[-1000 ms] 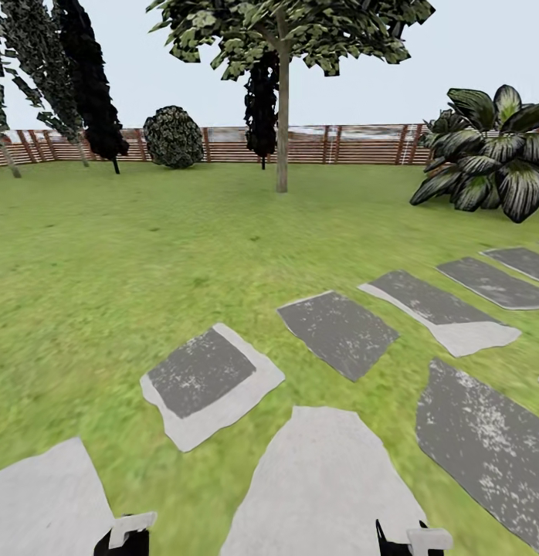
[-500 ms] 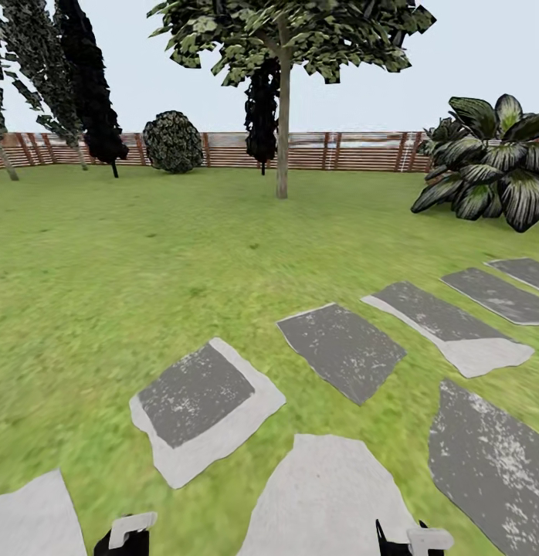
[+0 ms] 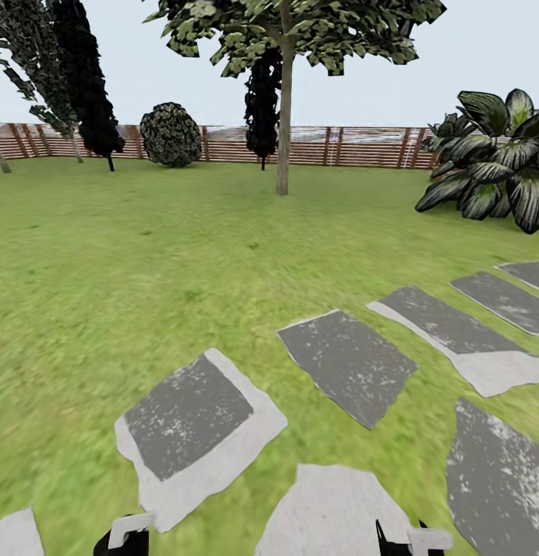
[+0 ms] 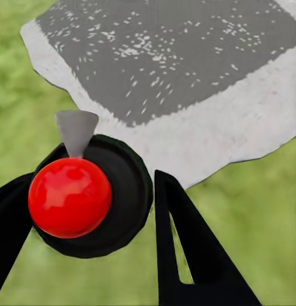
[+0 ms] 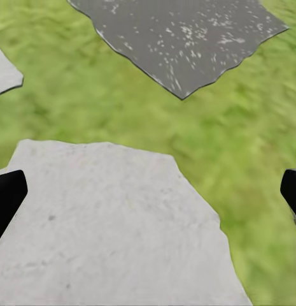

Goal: In the garden, pick up the pesticide atomizer on the floor and spray pesticide onto both trees until each tree trunk is fully covered.

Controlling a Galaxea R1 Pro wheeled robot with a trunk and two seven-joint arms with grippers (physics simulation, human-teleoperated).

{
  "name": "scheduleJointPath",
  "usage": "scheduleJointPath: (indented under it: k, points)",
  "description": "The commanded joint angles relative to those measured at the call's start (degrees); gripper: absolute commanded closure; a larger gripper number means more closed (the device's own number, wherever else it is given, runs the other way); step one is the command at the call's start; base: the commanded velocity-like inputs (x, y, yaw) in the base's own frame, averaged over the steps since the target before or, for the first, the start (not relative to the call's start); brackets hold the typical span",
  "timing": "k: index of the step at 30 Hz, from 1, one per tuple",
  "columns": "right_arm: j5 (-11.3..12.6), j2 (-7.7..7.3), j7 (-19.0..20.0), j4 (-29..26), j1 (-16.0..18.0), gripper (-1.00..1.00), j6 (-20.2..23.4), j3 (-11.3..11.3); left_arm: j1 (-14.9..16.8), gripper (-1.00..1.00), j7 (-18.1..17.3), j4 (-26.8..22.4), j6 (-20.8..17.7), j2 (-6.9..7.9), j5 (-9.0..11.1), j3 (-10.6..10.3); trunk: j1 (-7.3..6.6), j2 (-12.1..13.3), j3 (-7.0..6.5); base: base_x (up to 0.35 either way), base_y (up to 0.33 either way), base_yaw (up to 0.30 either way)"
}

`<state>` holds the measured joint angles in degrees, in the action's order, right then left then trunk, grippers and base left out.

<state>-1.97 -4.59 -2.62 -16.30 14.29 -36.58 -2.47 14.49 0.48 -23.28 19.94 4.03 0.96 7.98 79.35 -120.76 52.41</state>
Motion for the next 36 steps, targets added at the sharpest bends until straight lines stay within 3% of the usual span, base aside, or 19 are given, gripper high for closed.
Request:
scheduleJointPath:
  k: [1, 36]
  points:
    - [-0.2, 0.02, -0.1, 0.0, 0.0, -1.0, -0.2, -0.2, 0.1, 1.0, 0.1, 0.0, 0.2, 0.0, 0.1, 0.0, 0.03, 0.0, 0.05, 0.339, 0.0, 0.0]
    - [-0.2, -0.07, -0.3, 0.0, 0.0, -1.0, -0.2, -0.3, 0.0, 1.0, 0.0, 0.0, 0.3, -0.05, 0.2, 0.0, 0.03, 0.0, 0.05, 0.339, 0.0, 0.0]
